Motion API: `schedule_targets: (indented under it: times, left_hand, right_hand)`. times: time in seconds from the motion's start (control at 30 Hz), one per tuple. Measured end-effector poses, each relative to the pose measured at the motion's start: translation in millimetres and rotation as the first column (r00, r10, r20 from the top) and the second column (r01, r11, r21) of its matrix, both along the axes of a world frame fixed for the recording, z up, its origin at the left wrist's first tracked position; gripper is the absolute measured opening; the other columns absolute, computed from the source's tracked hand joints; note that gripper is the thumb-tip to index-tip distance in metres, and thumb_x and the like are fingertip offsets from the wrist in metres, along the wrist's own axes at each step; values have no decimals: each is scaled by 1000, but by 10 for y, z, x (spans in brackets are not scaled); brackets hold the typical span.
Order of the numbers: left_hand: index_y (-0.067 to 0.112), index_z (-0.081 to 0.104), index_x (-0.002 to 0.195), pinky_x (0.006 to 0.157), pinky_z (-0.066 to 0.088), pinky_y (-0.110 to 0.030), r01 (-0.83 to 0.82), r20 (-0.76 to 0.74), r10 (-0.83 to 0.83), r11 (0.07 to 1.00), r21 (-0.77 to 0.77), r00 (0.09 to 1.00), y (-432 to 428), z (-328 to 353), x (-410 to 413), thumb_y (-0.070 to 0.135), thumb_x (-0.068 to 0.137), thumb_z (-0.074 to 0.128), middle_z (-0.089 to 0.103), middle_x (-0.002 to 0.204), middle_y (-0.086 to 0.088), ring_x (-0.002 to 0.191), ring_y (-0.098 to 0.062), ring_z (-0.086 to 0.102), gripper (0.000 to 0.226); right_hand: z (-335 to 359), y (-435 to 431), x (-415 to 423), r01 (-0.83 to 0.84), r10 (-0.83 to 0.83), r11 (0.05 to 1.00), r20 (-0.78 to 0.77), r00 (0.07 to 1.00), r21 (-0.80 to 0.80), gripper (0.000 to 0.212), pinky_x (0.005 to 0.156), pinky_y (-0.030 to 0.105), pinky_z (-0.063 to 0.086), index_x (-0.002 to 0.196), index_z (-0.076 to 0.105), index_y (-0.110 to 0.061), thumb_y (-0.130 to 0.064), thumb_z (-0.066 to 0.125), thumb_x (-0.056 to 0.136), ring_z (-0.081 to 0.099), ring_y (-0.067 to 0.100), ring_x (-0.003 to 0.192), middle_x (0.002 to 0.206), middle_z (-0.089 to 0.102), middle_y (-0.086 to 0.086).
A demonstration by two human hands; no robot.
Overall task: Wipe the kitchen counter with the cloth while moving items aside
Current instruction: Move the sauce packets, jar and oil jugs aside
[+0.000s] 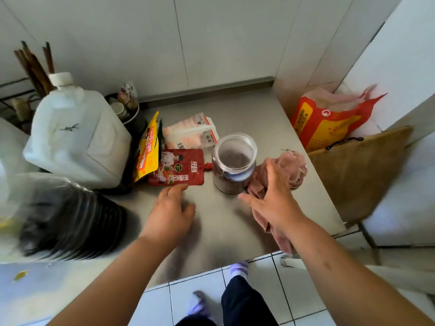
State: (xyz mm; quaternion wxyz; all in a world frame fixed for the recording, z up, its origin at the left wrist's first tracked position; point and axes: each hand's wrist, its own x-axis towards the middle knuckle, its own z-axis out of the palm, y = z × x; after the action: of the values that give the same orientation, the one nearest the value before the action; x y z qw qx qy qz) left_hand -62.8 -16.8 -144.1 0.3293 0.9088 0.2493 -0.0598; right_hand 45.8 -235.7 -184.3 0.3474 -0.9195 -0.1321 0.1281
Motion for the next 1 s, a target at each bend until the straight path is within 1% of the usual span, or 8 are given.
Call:
schedule_targets:
  times: [0.1, 0.27, 0.4, 0.47, 0.6, 0.73, 0.93, 1.0]
  left_hand:
    - [18, 54, 126, 94, 46, -37, -29, 70, 28, 1000, 7, 997, 21, 147, 64, 18, 85, 61, 53, 124, -7, 110, -25, 55, 42]
    - [14, 64, 113, 81, 53, -37, -50, 363, -20, 982, 180, 932, 76, 392, 84, 10, 81, 65, 59, 111, -4, 100, -25, 60, 33]
    - [14, 56, 122, 94, 40, -31, -210, 549, -33, 903, 375, 835, 231, 517, 142, 23, 81, 64, 53, 118, -9, 105, -28, 51, 43]
    - [13, 43, 135, 105, 29, -32, -249, 423, 58, 877, 412, 904, 339, 515, 225, 34, 78, 66, 44, 133, -12, 119, -30, 41, 65]
    - [19, 24, 146, 111, 28, -41, -175, 1, 194, 885, 431, 981, 549, 419, 360, 54, 76, 61, 31, 148, -10, 131, -32, 32, 87]
    - [17, 31, 142, 103, 37, -43, -205, -48, 239, 906, 371, 970, 679, 373, 430, 49, 82, 57, 35, 144, -9, 126, -35, 38, 73]
    - [18, 40, 136, 95, 43, -41, -200, -35, 226, 917, 344, 974, 742, 341, 449, 46, 83, 61, 43, 132, -8, 120, -34, 45, 64]
    - [18, 46, 131, 91, 45, -41, -200, -30, 222, 921, 334, 975, 764, 341, 444, 49, 81, 62, 48, 127, -7, 115, -33, 50, 61]
  right_hand:
    - [350, 162, 69, 18, -27, 992, 72, 997, 129, 119, 111, 34, 20, 146, -3, -43, -73, 69, 56, 12, 16, 145, 159, 12, -9]
    - [769, 548, 300, -209, 204, 978, 292, 935, -15, 117, 119, 44, 19, 151, 3, -27, -69, 67, 63, 6, 19, 147, 160, 9, 3]
    - [1013, 946, 449, -340, 342, 937, 401, 850, -79, 81, 118, 34, 15, 143, 36, -16, -52, 68, 78, 14, 20, 145, 153, 31, 3]
    - [1090, 1163, 479, -388, 360, 922, 416, 835, -19, 57, 113, 30, 26, 132, 51, -16, -40, 68, 84, 32, 20, 137, 140, 49, 0]
    - [1102, 1648, 555, -391, 391, 920, 12, 920, -27, 40, 97, 38, 47, 128, 53, -15, -35, 52, 94, 56, 21, 115, 128, 59, 4]
    - [1024, 2070, 671, -398, 359, 895, -206, 910, -199, 28, 64, 29, 42, 99, 57, -7, -31, 43, 98, 57, 28, 88, 110, 64, 15]
    - [849, 2466, 598, -289, 238, 956, -445, 863, -48, 26, 91, 40, 52, 113, 61, -1, -8, 50, 91, 61, 34, 102, 112, 64, 19]
    - [866, 2505, 546, -266, 227, 964, -452, 863, -25, 22, 82, 40, 55, 105, 64, -3, -10, 54, 87, 63, 33, 94, 101, 66, 17]
